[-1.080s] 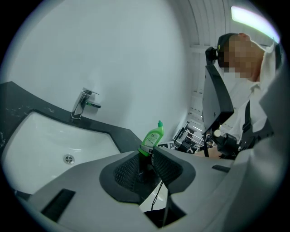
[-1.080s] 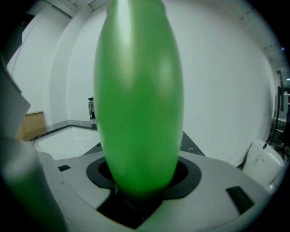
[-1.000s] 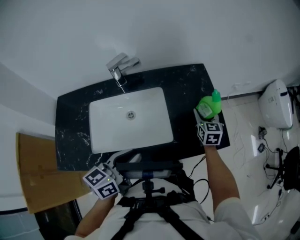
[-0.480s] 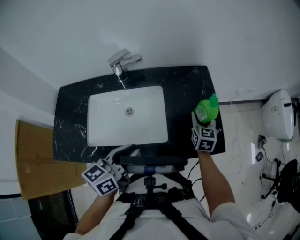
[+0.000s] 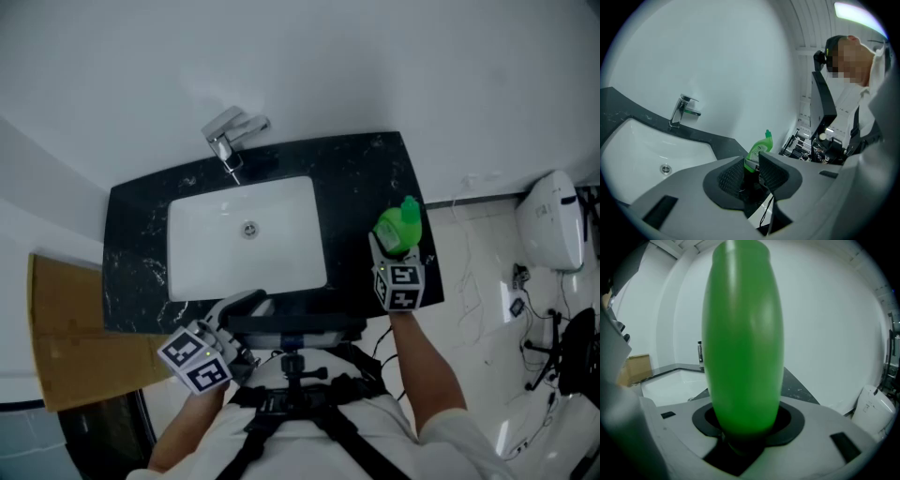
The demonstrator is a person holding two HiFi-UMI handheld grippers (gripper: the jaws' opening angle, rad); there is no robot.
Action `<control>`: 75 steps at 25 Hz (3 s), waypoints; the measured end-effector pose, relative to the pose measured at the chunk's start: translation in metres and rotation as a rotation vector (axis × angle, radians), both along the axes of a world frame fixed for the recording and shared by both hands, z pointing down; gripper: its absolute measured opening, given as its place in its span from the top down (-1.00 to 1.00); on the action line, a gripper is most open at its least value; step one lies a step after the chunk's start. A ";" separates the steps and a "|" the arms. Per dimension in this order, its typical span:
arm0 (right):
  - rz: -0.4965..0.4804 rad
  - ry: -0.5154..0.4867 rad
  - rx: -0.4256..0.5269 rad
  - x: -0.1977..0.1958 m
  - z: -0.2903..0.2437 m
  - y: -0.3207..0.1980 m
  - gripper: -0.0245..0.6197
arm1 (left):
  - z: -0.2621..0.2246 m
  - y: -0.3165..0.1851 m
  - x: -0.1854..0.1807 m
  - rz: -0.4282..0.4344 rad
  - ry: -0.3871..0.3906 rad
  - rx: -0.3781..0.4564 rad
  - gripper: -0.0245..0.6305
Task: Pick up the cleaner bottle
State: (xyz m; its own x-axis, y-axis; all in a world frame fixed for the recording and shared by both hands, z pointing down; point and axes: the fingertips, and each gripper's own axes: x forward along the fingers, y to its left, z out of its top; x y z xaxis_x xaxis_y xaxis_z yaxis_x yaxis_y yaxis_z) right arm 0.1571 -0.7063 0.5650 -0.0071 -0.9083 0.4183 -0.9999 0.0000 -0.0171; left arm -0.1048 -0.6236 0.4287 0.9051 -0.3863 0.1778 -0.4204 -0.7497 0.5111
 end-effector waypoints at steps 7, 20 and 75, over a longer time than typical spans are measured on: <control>-0.004 0.004 -0.007 0.003 0.000 -0.002 0.29 | 0.000 -0.002 0.003 0.001 -0.011 0.007 0.63; -0.039 -0.056 0.081 0.000 -0.011 -0.003 0.24 | 0.003 0.000 0.006 0.011 -0.059 0.004 0.63; -0.070 -0.076 0.107 -0.004 -0.014 -0.006 0.32 | 0.003 0.000 0.017 0.038 -0.114 0.019 0.63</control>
